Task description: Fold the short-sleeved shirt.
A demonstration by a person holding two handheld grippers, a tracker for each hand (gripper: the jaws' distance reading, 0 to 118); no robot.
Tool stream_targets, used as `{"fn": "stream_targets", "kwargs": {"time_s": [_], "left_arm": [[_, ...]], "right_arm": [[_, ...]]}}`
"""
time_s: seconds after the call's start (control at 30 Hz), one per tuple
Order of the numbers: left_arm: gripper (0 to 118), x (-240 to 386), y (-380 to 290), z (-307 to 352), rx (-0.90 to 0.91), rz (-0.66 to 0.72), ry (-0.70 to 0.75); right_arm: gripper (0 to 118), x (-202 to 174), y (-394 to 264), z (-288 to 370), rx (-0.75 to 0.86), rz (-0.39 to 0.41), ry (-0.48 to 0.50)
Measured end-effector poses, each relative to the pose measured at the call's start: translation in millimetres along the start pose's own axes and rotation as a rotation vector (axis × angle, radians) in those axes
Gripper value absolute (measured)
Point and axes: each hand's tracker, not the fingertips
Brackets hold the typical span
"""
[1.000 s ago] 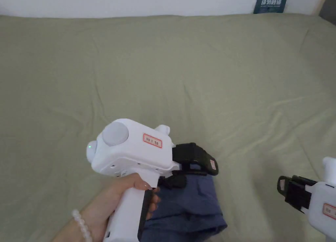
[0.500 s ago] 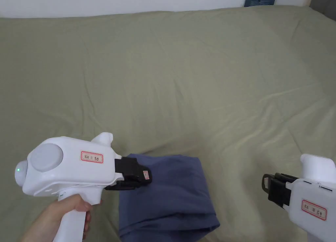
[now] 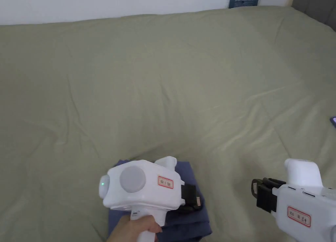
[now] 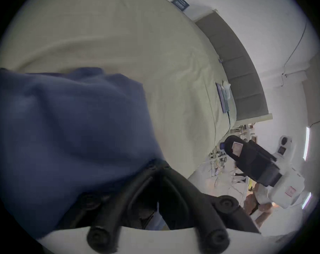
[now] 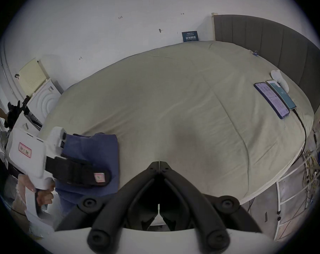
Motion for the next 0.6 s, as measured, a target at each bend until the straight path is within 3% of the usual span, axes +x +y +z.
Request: {"fn": "stream_targets", "kwargs": {"time_s": [0.17,0.33,0.5,0.6], "left_arm": [[1,13,-4,-2,-0.019,-0.041,-0.087],[1,13,-10,44,0.045,-0.124,-0.149],[1,-22,-29,142,0.189,-0.050,-0.163],[1,-58,-48,182,0.251,0.016,-0.138]], "right_arm": [[0,0,0,3,0.001,-0.003,-0.004],[0,-14,6,6,0.004,0.022,0.020],[0,-55,20,6,0.016,0.072,0.164],[0,-91,23,-2,0.006,0.143,0.245]]}}
